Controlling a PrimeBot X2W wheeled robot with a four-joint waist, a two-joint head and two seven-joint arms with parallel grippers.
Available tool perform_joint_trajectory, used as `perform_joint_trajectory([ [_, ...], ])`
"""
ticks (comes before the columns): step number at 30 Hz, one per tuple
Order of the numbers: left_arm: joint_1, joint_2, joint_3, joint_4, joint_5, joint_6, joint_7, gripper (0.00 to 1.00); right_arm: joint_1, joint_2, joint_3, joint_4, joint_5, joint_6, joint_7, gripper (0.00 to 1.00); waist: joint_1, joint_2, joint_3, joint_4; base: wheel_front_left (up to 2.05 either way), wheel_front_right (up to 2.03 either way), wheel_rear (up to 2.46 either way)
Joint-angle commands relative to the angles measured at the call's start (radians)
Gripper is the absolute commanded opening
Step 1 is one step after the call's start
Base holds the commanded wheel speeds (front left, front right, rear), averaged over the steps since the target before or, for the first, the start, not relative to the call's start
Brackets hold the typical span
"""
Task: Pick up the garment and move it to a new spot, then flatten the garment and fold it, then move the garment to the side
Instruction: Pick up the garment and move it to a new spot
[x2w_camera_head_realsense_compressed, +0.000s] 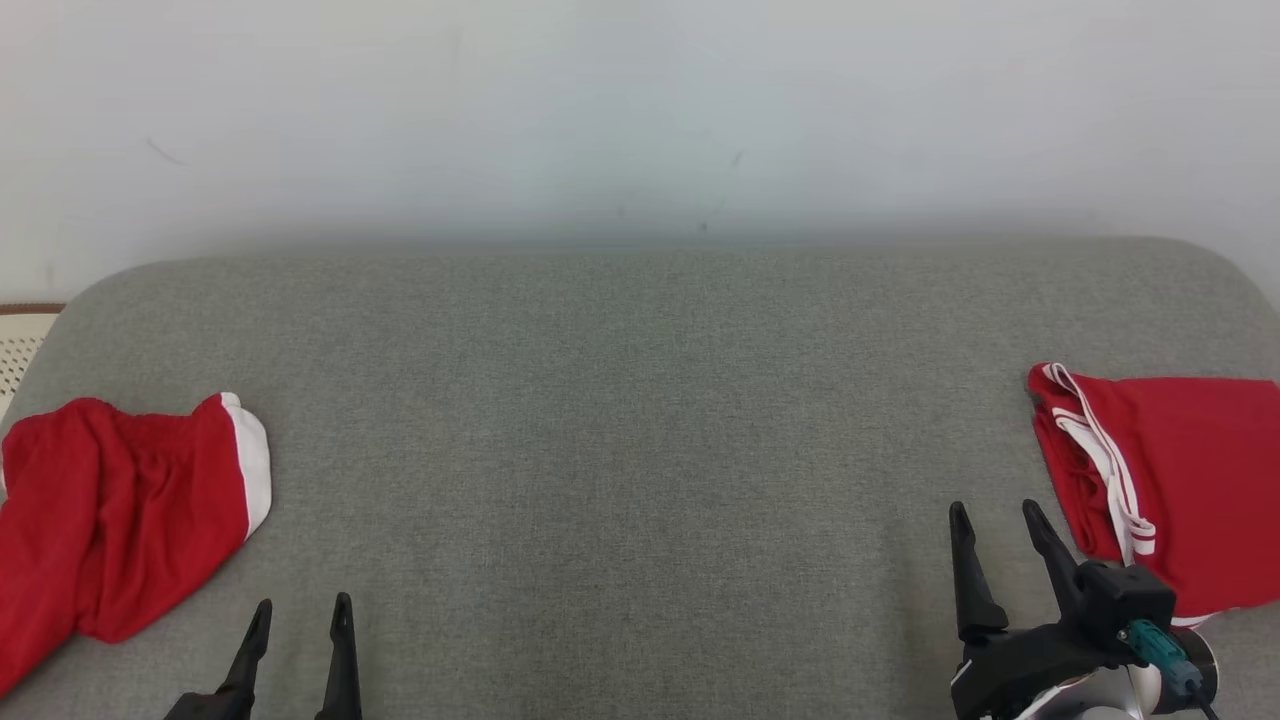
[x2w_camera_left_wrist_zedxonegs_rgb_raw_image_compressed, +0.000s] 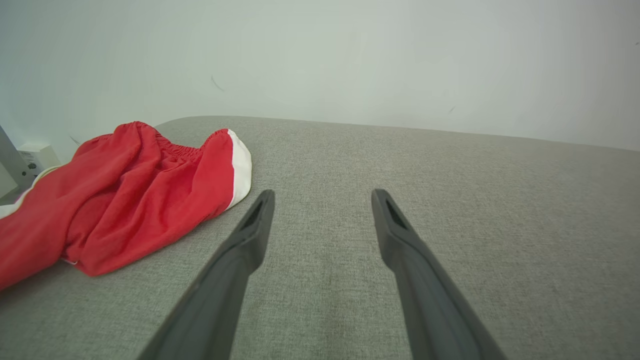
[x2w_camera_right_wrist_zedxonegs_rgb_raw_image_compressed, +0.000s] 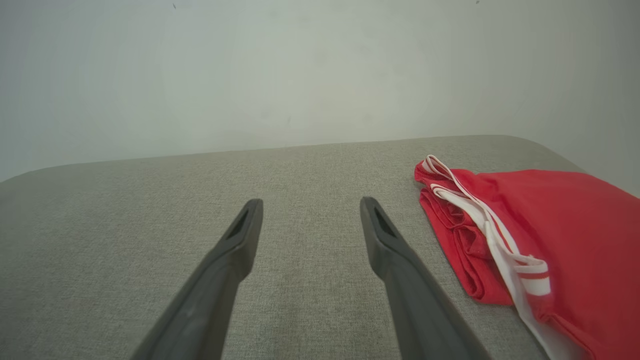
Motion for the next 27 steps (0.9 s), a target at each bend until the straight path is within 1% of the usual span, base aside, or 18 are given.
perform_joint_trajectory([
  [1, 0.008, 0.000, 0.002, 0.002, 0.001, 0.001, 0.000, 1.00, 0.010, -0.004, 0.009, 0.001, 0.004, -0.001, -0.004, 1.00, 0.0000, 0.0000, 0.002, 0.010, 0.00, 0.00, 0.00],
  [8, 0.006, 0.000, 0.019, 0.006, -0.002, 0.015, 0.000, 1.00, -0.006, -0.008, 0.052, -0.003, 0.006, -0.001, -0.004, 1.00, 0.0000, 0.0000, 0.017, 0.077, 0.00, 0.00, 0.00],
  [18, -0.018, 0.000, 0.056, 0.011, 0.007, 0.008, 0.000, 1.00, -0.039, -0.019, 0.085, -0.011, 0.019, -0.001, -0.004, 1.00, 0.0000, 0.0000, 0.059, 0.225, 0.00, 0.00, 0.00],
  [20, -0.017, 0.000, 0.065, 0.009, -0.001, 0.013, 0.000, 1.00, -0.047, -0.019, 0.091, -0.011, 0.018, -0.001, -0.005, 1.00, 0.0000, 0.0000, 0.063, 0.250, 0.00, 0.00, 0.00],
  [26, -0.008, 0.000, 0.084, 0.003, -0.002, 0.021, 0.000, 1.00, -0.062, -0.021, 0.110, -0.008, 0.019, -0.001, -0.004, 1.00, 0.0000, 0.0000, 0.072, 0.309, 0.00, 0.00, 0.00],
  [27, -0.010, 0.001, 0.090, 0.004, 0.000, 0.016, 0.000, 1.00, -0.063, -0.022, 0.109, -0.008, 0.020, -0.001, -0.004, 1.00, 0.0000, 0.0000, 0.073, 0.316, 0.00, 0.00, 0.00],
])
